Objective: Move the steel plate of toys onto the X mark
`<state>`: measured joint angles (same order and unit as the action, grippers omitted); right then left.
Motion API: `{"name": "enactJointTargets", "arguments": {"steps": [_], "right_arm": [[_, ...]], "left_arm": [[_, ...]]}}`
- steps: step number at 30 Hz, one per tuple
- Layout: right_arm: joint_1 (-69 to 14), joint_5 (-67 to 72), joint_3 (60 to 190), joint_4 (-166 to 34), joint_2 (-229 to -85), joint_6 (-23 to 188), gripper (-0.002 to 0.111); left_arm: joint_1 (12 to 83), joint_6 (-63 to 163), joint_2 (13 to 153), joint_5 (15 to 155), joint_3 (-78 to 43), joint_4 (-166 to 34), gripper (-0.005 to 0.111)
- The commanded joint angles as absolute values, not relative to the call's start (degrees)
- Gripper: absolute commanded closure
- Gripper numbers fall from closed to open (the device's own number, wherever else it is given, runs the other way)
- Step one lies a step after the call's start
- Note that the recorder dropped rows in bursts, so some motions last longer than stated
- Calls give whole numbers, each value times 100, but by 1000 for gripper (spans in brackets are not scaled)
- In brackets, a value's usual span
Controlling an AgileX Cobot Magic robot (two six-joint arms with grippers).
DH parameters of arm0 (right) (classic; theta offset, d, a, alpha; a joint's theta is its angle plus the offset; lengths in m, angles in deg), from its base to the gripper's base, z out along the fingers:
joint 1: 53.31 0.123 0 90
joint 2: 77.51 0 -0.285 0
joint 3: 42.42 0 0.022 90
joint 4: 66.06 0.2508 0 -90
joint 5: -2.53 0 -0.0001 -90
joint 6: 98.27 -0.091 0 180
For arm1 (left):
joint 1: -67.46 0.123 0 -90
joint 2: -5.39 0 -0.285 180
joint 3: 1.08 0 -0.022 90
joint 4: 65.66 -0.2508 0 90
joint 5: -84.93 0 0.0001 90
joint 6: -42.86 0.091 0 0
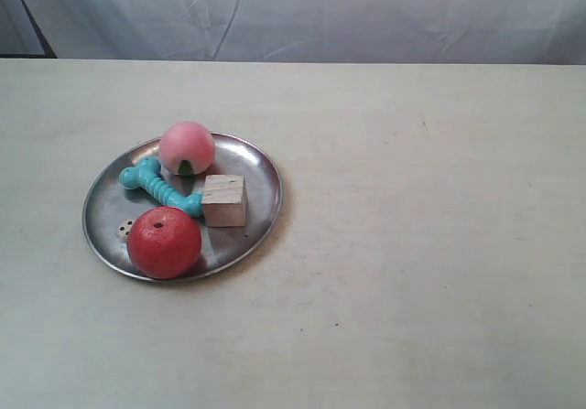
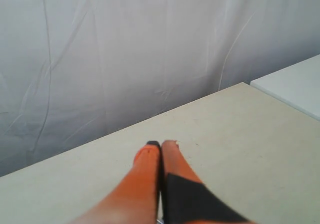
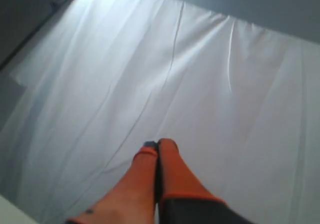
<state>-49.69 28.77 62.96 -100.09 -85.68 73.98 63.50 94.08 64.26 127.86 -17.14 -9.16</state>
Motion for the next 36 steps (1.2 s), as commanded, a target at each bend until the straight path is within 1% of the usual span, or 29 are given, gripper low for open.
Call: {"name": "enactJointTargets", "arguments": {"steps": [1,7,12,15,30,36], "right_arm": [[-4995,1817,6077,-9996,-8530,7401,109],[-5026,1435,6037,-9329,-8530,7401,109],[-5447,1473,6037,-7940,-8530,7401,109],[-5638,1473,6037,-7434,-8530,7401,109],[-5667,1502,6037,-7411,-8530,7401,109],[-5667,1502,6037,-7411,-8530,7401,109]], "left_arm": [[6318,9413,6391,12755,-1724,-896,107],[6318,9413,6391,12733,-1724,-924,107],[6318,9413,6391,12705,-1724,-1006,107],[6318,9413,6391,12682,-1724,-1043,107],[6318,9413,6391,12542,-1724,-994,107],[6318,9400,6391,12705,-1724,-1041,107]]}}
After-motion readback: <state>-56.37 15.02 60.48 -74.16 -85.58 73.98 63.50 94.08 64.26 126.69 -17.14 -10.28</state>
